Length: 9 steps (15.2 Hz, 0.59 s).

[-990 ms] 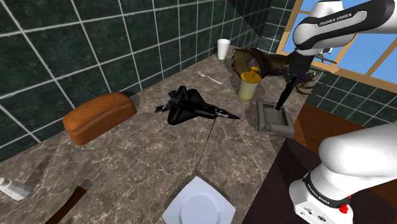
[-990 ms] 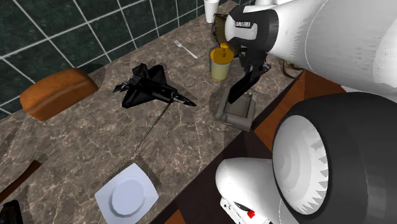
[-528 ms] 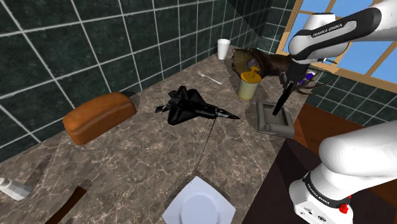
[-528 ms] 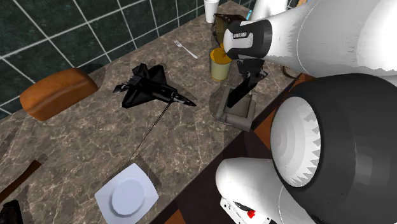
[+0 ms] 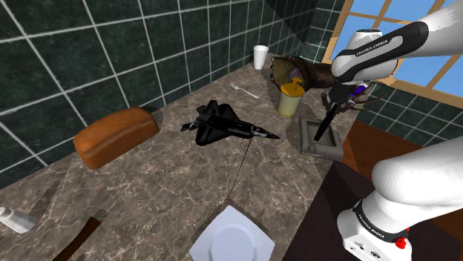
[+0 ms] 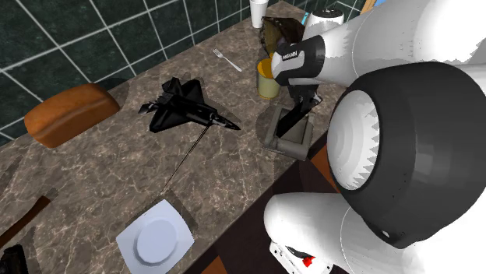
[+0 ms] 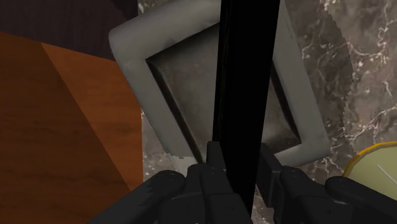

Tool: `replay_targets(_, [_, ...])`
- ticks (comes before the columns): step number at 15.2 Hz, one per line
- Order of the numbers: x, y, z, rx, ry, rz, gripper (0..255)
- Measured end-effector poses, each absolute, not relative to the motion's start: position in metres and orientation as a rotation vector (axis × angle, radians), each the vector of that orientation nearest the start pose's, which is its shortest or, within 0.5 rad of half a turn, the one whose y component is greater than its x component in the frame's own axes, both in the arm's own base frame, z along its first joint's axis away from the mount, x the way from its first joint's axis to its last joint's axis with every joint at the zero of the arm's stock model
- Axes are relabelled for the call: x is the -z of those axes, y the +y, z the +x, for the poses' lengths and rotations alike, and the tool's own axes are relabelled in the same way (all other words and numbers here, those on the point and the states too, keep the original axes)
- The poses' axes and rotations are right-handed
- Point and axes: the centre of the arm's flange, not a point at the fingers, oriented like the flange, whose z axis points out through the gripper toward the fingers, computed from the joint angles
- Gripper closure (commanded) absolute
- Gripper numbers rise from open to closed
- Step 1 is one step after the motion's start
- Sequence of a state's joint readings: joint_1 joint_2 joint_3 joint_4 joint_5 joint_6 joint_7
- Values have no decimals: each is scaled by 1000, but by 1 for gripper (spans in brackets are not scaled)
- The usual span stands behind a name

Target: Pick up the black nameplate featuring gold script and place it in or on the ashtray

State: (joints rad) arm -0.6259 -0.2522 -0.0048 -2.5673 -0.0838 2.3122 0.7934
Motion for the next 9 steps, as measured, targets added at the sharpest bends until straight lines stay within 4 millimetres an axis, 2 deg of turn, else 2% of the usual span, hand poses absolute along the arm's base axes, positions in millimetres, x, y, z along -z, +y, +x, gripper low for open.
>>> replay_targets(4, [-336,-253,344,3,2022,-2483,255])
replay_targets(9, [-333,-253,343,4,2022,-2483,255])
